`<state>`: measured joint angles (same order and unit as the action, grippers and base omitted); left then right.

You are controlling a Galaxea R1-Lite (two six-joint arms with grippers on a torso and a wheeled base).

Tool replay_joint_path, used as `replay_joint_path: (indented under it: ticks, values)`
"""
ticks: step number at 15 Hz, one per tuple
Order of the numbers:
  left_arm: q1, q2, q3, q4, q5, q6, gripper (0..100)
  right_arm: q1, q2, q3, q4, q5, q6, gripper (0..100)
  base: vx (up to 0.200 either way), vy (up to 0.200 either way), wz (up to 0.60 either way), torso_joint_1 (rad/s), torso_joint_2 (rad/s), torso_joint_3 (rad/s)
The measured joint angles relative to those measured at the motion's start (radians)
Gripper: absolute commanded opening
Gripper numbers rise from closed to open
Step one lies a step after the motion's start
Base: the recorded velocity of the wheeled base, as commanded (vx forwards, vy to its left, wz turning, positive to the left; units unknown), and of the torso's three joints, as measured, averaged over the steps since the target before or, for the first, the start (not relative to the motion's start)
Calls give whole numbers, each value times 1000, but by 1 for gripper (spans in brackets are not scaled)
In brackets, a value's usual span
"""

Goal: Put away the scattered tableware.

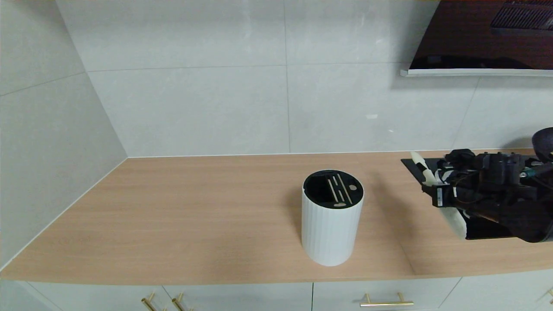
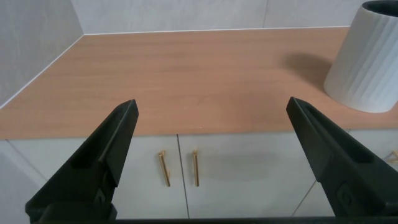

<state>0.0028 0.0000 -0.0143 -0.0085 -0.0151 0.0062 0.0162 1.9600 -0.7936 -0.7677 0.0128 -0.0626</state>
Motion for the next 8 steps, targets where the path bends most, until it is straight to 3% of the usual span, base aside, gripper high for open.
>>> replay_joint_path:
  ticks: [5,8]
  values:
    - [-3,81,-208,59,-122,-40,100,109,-220,36,9,-10,1,0,0,0,0,0,0,0]
    - [-6,351,-389,70,-214,-44,100,197,-291,-10,66,-53,6,0,0,0,0,0,0,0]
